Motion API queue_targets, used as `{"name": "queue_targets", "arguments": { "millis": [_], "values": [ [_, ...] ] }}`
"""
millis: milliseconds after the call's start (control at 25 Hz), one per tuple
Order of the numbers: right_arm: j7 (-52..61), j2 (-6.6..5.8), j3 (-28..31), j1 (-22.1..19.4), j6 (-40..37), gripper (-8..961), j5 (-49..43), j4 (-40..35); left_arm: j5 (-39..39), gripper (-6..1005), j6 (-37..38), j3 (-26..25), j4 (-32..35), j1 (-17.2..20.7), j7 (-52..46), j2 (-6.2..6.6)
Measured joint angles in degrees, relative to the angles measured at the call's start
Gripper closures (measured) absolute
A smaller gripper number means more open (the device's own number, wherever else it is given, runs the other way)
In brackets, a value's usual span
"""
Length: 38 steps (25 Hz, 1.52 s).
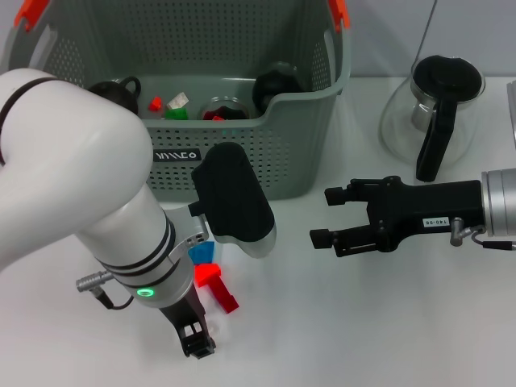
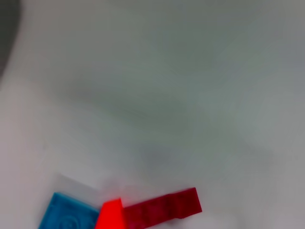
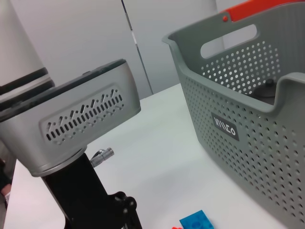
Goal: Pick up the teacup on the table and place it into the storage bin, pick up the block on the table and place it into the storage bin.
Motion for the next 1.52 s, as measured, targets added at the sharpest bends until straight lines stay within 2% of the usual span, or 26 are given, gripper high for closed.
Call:
{"name": "queue_targets", "arguments": {
  "millis": [600, 920, 1120, 1240, 1360, 1440, 1520],
  "values": [
    [0.0, 0.0, 0.0, -0.1, 0.0, 29, 0.0, 0.0, 0.1, 541, -0.8, 0.1, -2.0, -0.8, -0.2, 0.0],
    [0.0, 0.0, 0.0, 0.0, 0.0, 29, 0.0, 0.0, 0.0, 586, -0.8, 0.1, -2.2, -1.0, -0.2, 0.0],
    [0.0, 0.0, 0.0, 0.0, 0.0, 29, 0.0, 0.0, 0.1, 677, -0.4, 0.0, -1.2, -0.7, -0.2, 0.07],
    [0.0, 0.0, 0.0, -0.2, 0.0, 29, 0.0, 0.0, 0.0, 745, 0.4, -0.6, 1.9, 0.0, -0.2, 0.03],
    [0.0, 0.0, 0.0, -0.3, 0.0, 29, 0.0, 0.0, -1.2, 813, 3.3, -2.5, 6.1, 0.5, -0.2, 0.01],
    [0.0, 0.0, 0.0, -0.4, 0.0, 29, 0.0, 0.0, -4.9, 803, 6.8, -6.3, 10.2, 0.6, -0.1, 0.1],
    [0.0, 0.0, 0.0, -0.5, 0.0, 29, 0.0, 0.0, -12.5, 793, 11.2, -12.5, 14.1, 0.2, 0.6, 0.28]
  ]
}}
